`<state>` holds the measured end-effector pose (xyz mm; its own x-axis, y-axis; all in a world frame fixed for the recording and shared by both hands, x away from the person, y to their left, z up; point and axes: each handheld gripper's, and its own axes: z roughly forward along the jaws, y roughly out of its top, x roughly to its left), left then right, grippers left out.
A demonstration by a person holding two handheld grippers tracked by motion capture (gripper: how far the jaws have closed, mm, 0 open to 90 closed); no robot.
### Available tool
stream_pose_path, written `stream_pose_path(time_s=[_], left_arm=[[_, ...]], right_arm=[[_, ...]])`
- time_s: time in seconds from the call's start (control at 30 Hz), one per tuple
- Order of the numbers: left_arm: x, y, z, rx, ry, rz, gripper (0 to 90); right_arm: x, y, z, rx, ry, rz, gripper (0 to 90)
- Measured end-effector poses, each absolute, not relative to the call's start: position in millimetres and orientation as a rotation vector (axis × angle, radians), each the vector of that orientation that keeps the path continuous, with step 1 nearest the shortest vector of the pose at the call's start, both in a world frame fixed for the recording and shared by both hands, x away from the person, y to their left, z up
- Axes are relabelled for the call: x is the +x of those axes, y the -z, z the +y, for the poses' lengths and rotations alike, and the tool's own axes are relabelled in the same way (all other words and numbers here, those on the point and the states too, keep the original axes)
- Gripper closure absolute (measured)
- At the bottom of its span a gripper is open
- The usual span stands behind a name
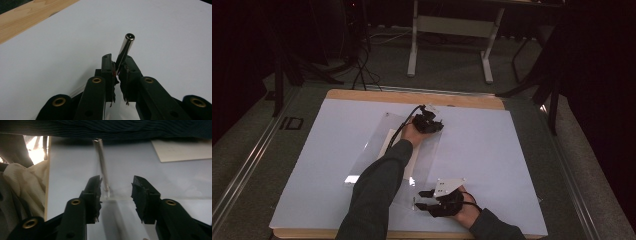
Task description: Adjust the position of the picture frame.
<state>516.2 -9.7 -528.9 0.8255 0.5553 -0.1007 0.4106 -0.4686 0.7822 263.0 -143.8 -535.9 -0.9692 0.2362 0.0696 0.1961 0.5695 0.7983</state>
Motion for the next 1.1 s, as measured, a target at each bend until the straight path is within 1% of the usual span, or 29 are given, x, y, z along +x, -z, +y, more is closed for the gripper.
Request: stream_pose_path(time_s=[0.13, 0.3, 0.33, 0.43, 0.53, 0.57, 0.6, 0.63, 0.67, 0.77, 0.9, 1.1], left_arm=[[517, 528, -12, 2.141, -0.213, 0.698, 82.8], [518, 529, -13, 2.147, -0.212, 0.697, 82.8], [519, 529, -14, 2.153, -0.215, 0.699, 82.7], [519, 530, -14, 2.15, -0.215, 0.705, 82.7], [517, 529, -16, 2.163, -0.244, 0.698, 83.6], [516, 528, -17, 2.171, -0.259, 0.697, 84.1], [516, 528, -17, 2.171, -0.259, 0.697, 84.6], [514, 526, -19, 2.2, -0.302, 0.682, 84.9], [513, 525, -20, 2.206, -0.316, 0.686, 85.2], [514, 520, -18, 2.178, -0.33, 0.699, 85.5], [516, 509, -15, 2.194, -0.392, 0.721, 84.9], [521, 502, 10, 2.157, -0.423, 0.818, 84.7]], right_arm=[[262, 538, -136, 0.373, -1.387, 2.736, 65.2], [262, 539, -128, 0.34, -1.402, 2.731, 68.2], [261, 540, -123, 0.336, -1.392, 2.713, 71.3], [261, 540, -119, 0.328, -1.386, 2.715, 73.8], [258, 540, -118, 0.293, -1.377, 2.718, 83.9], [256, 540, -118, 0.291, -1.371, 2.709, 84.6], [255, 539, -118, 0.298, -1.368, 2.702, 85.0], [255, 539, -118, 0.305, -1.37, 2.699, 85.2], [255, 539, -119, 0.316, -1.374, 2.692, 85.3], [255, 535, -123, 0.347, -1.404, 2.667, 85.4], [256, 527, -133, 0.399, -1.444, 2.627, 85.3], [259, 521, -146, 0.46, -1.471, 2.592, 85.0]])
